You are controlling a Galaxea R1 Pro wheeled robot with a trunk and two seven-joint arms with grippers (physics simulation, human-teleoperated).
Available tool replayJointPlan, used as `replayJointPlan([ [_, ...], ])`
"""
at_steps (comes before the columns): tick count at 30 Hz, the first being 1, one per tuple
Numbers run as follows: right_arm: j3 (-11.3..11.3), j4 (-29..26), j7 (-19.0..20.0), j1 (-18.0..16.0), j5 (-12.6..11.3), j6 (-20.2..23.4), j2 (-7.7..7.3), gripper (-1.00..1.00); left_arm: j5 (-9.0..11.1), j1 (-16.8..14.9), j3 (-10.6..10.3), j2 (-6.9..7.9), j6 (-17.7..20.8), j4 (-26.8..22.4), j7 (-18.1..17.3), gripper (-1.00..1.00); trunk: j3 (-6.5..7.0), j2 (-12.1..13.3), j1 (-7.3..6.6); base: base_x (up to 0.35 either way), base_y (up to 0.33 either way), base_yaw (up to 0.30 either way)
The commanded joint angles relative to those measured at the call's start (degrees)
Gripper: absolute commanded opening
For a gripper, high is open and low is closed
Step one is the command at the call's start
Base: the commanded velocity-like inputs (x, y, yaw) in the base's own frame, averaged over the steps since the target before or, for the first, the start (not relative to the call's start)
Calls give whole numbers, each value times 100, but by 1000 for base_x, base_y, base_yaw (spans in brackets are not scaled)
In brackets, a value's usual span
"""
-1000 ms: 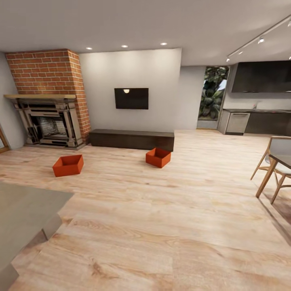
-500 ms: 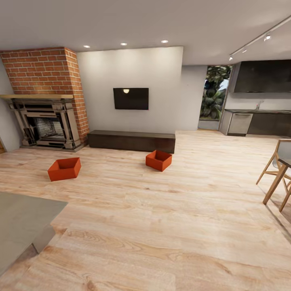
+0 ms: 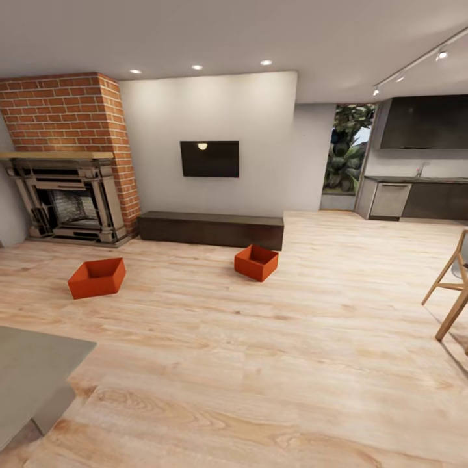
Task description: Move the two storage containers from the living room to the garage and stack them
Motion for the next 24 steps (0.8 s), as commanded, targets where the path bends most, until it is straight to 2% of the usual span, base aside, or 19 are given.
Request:
replayJointPlan([
  [1, 49, 13, -5, -5, -48, -26, 2, 100, 27, -1, 2, -1, -12, -2, 4, 100, -5, -2, 3, 326, 0, 0],
  [24, 49, 13, -5, -5, -32, -24, -6, 100, 36, -1, 2, 6, -10, -2, 11, 100, -5, -2, 3, 326, 0, 0],
])
